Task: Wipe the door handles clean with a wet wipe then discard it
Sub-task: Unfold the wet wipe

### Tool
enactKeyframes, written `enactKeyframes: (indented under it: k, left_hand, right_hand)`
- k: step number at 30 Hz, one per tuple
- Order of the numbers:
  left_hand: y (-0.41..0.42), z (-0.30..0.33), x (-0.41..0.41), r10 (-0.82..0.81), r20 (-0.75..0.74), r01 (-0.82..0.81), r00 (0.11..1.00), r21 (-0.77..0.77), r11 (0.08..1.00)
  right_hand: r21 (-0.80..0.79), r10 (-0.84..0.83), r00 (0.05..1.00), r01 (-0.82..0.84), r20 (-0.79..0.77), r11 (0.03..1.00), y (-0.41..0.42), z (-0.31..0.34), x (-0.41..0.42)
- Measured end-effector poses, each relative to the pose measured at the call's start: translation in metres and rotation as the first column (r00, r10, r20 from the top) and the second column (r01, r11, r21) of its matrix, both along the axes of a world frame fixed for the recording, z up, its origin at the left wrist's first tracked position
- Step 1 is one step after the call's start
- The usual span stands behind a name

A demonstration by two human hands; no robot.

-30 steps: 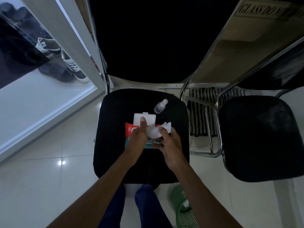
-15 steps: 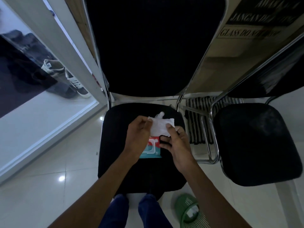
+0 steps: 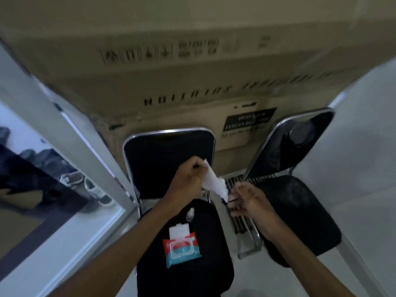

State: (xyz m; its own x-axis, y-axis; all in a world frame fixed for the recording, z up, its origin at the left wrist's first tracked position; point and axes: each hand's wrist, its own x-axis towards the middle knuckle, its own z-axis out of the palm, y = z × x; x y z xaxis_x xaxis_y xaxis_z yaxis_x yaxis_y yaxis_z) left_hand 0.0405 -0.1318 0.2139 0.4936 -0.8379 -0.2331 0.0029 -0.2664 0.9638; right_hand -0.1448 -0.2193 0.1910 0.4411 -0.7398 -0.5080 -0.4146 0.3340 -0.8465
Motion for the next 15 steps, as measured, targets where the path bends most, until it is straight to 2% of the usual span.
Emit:
enactKeyframes:
  k: [4,8,11,15]
  left_hand:
    - [-0.019,0.103,0.006,-0.234,0.105,0.244,0.967,-0.094,0.965]
    - [-0.033,0.19,0.009,-0.359,0.148,0.379,0.921,-0.135,0.916]
    - [-0.041,0.243,0.013,-0.373,0.214,0.412,0.903,-0.18,0.893]
    - [-0.047,0.295,0.014,-0.305,0.299,0.384,0.904,-0.256,0.887]
  right_hand:
    - [-0.151,0.123,0.992,-0.119,0.017,0.981,-0.019,0.101,0.001]
    - [-0.148,0.34,0.927,-0.317,0.162,0.937,-0.024,0.194,0.008]
    - [-0.175,0.369,0.894,-0.332,0.256,0.927,-0.028,0.24,0.011]
    - [-0.223,0.301,0.865,-0.226,0.402,0.948,-0.035,0.279,0.011]
